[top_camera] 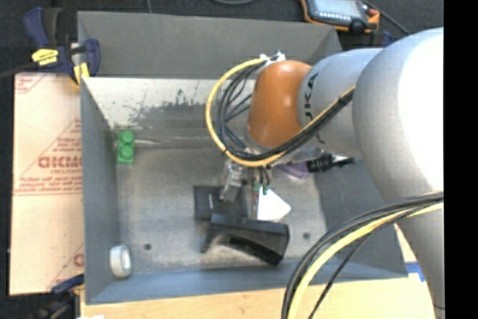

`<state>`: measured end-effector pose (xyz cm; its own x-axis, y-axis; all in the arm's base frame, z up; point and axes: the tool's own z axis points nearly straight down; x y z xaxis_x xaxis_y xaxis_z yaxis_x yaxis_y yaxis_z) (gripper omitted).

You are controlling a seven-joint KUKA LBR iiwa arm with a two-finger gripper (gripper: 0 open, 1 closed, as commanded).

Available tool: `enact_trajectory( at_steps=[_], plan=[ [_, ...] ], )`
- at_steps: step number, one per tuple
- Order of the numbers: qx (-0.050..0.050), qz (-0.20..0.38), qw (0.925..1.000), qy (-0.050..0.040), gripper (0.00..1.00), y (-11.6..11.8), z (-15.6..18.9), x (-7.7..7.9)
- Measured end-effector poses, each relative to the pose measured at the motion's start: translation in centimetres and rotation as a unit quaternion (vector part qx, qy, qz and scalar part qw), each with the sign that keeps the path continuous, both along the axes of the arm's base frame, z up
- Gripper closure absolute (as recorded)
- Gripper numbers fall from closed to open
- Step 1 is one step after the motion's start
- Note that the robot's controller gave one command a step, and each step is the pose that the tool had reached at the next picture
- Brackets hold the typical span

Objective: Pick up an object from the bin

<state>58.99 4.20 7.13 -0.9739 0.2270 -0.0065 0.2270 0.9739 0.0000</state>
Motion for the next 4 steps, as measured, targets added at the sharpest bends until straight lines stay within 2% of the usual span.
enact_trajectory(
  at_steps=[2, 3, 4],
  plan=[
    [0.000, 0.000, 1.0000, 0.0011, 1.00, 0.0, 0.3, -0.1],
    [0.000, 0.000, 1.0000, 0.0040, 1.00, 0.0, 1.5, -0.2],
    [0.001, 0.001, 1.0000, 0.0031, 1.00, 0.0, 3.1, -0.1]
  ],
)
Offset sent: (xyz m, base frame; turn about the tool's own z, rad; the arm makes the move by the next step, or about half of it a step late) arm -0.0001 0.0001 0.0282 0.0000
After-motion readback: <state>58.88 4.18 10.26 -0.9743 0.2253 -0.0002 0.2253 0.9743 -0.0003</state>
